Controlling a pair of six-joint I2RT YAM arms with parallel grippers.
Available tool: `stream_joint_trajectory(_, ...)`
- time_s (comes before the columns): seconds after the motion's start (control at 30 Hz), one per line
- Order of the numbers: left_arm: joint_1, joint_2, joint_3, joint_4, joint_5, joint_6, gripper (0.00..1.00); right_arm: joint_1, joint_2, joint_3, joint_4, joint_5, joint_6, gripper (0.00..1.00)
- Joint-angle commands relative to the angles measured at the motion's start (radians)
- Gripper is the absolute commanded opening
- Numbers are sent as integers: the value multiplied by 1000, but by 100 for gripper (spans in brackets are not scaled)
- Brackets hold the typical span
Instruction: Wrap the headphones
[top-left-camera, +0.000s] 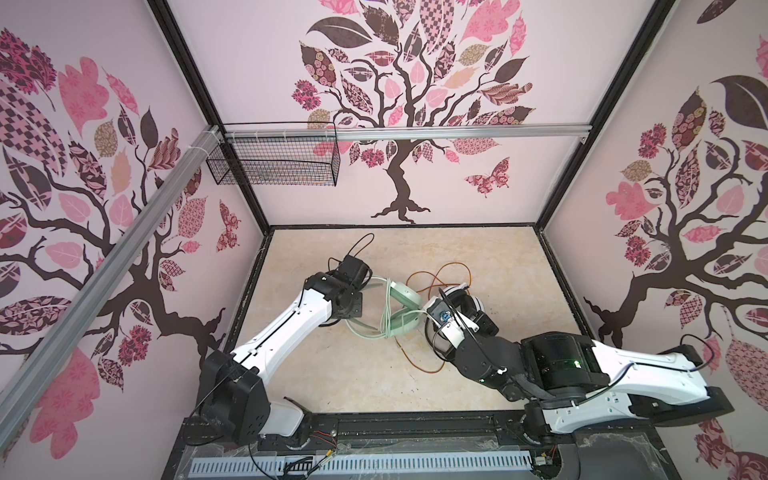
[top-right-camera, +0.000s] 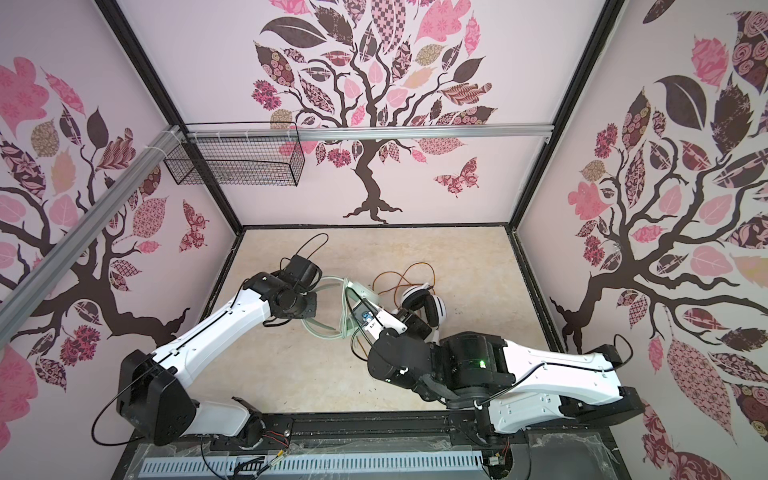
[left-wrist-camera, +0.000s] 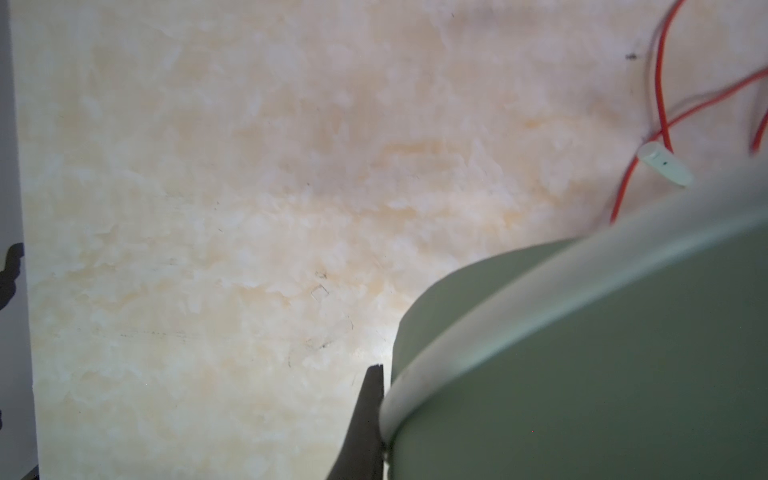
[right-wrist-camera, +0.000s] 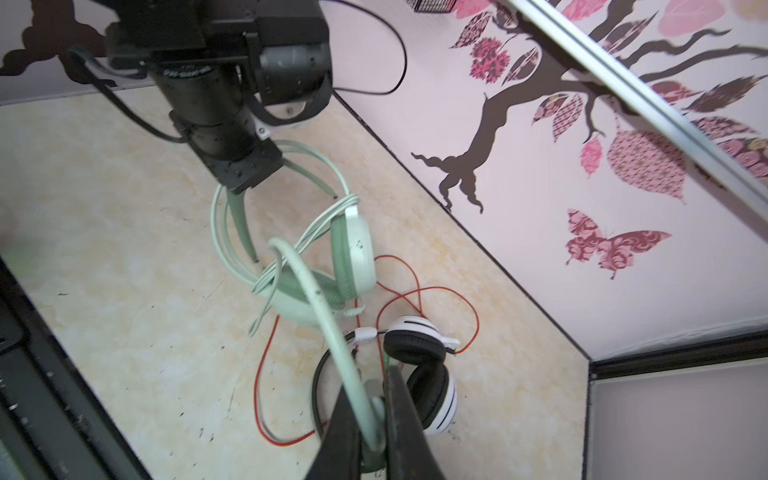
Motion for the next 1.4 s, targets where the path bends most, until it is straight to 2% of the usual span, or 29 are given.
stream_joint_trajectory(0.0, -61, -69, -61, 69, 135, -3, 0, -39, 4, -16, 171, 91, -188, 0)
stream_joint_trajectory(0.13, -145, -107, -112, 54, 84, -48, 0, -122, -32, -35, 283, -37, -231, 0)
stream_joint_trajectory(0.27, -152, -121, -155, 61, 100, -76, 0, -125, -23, -17, 294, -64, -248, 0)
stream_joint_trajectory(0.53, -151, -143, -136, 128, 284, -87, 0, -138, 67, 18, 264, -135, -237, 0)
stream_joint_trajectory(0.6, -153, -153, -136, 130, 308, -87, 0, -210, 77, 30, 260, -182, -216, 0)
stream_joint_trajectory(0.77, -156, -216, -185, 133, 388, -85, 0, -412, 94, 58, 280, -394, -198, 0)
stream_joint_trajectory(0.93, -165, -354, -281, 146, 486, -70, 0, -560, 149, 36, 322, -533, -195, 0)
stream_joint_trajectory(1.17, -225, -460, -289, 102, 522, -80, 0, -680, 240, 41, 362, -629, -167, 0)
stream_joint_trajectory(1.27, -271, -475, -286, 86, 510, -85, 0, -764, 280, 51, 375, -725, -138, 0)
stream_joint_trajectory(1.37, -330, -473, -287, 80, 463, -100, 0, -806, 315, 65, 390, -749, -135, 0)
